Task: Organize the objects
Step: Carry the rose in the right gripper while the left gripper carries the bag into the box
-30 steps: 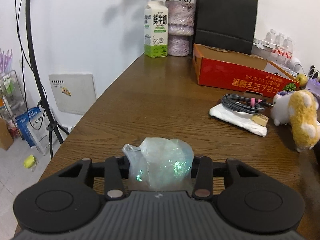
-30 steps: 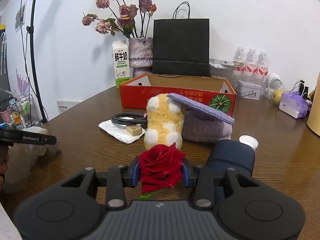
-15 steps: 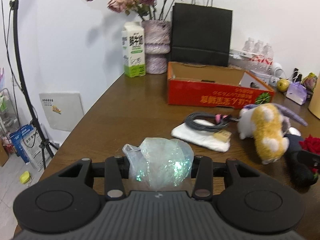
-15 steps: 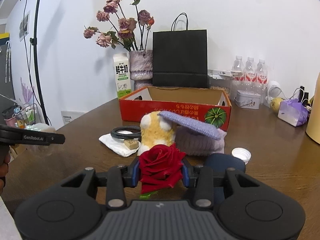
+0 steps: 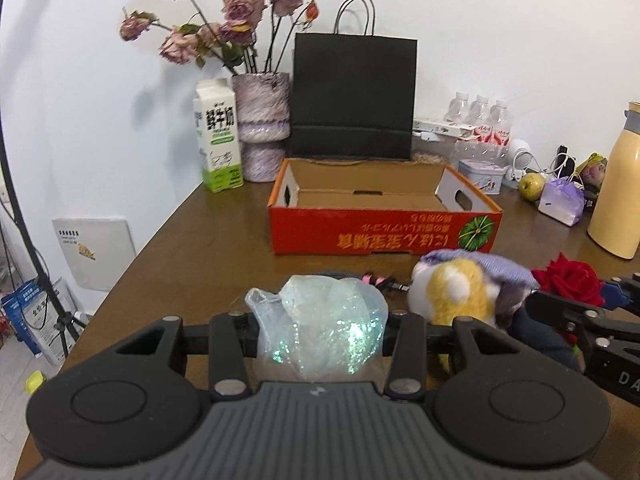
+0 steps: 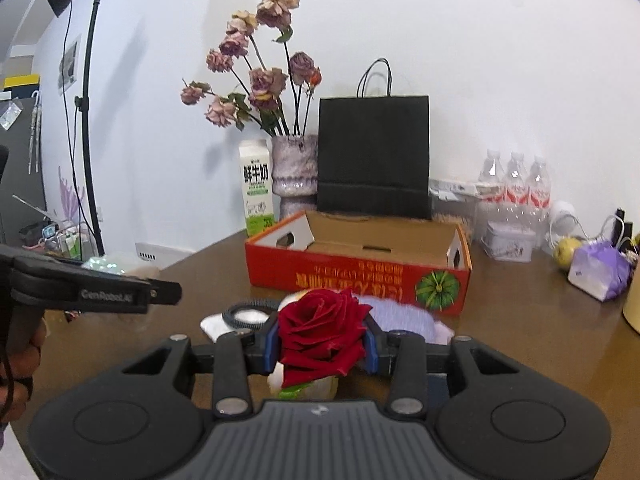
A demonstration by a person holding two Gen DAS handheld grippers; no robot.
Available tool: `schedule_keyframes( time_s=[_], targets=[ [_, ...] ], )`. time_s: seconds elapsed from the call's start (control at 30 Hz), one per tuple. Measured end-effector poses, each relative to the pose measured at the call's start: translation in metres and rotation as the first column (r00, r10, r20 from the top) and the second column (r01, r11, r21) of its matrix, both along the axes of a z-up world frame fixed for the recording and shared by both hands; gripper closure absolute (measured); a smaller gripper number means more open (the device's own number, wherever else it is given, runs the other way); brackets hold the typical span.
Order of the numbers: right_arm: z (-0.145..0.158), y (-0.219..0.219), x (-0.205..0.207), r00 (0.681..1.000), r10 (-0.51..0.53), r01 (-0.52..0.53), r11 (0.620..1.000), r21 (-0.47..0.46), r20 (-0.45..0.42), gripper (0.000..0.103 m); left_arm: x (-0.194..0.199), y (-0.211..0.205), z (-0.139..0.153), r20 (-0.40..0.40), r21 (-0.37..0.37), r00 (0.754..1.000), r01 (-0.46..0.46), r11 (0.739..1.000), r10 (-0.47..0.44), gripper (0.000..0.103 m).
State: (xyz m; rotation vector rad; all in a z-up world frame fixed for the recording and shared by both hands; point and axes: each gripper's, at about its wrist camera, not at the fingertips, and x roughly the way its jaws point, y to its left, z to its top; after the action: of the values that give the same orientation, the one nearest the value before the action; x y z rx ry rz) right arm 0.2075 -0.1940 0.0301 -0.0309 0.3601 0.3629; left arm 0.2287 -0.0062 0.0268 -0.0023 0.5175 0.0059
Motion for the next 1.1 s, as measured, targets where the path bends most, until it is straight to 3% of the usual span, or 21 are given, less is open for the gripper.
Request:
schedule_keyframes(
  time_s=[0.33,1.1],
  targets=[
    [0.024,-0.005,0.039,0.999,0.004,-0.003,1.000,-0.012,0.036,0.065,0.035,-0.020,0.021,0.033,0.010,0.999,0.014,1.000,-0.014,0.059],
    [0.055,-0.001,0.154,1.000,0.009,-0.008,0.998,-0.069,0.015,0.065,0.145,-0.038,0.049,0.063,0.073,0.998,0.008,0.997,-0.012,0.059]
  ],
)
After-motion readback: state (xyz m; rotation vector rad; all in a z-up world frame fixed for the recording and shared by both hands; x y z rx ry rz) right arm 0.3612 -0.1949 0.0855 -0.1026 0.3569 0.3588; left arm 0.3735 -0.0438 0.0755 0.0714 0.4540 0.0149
